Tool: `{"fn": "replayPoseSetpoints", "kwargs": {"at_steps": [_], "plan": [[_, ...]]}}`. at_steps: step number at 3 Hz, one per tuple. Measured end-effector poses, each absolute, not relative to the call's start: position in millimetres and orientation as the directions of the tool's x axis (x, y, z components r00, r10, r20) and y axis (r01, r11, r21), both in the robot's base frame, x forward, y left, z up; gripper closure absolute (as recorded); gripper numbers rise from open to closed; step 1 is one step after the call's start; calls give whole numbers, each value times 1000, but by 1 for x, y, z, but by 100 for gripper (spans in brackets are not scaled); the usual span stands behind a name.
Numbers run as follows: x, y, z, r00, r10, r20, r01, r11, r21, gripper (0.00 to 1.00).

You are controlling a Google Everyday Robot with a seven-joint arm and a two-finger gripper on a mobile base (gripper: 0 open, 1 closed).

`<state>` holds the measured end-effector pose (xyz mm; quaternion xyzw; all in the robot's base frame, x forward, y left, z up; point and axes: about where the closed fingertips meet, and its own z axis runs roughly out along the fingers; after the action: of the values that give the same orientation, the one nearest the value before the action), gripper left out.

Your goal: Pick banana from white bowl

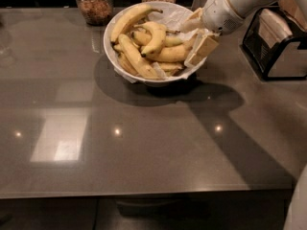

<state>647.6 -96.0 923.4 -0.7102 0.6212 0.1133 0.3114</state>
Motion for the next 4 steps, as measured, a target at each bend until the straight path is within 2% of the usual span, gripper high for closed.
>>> {"fn": "replayPoseSetpoints", "kwargs": {"at_steps": [1,2,4], "plan": [[646,-98,924,202,-823,-531,-952,-38,-304,48],[646,-100,913,210,-833,-511,-951,-54,-304,56],[648,-96,909,238,-838,-491,-948,-92,-303,50]]}}
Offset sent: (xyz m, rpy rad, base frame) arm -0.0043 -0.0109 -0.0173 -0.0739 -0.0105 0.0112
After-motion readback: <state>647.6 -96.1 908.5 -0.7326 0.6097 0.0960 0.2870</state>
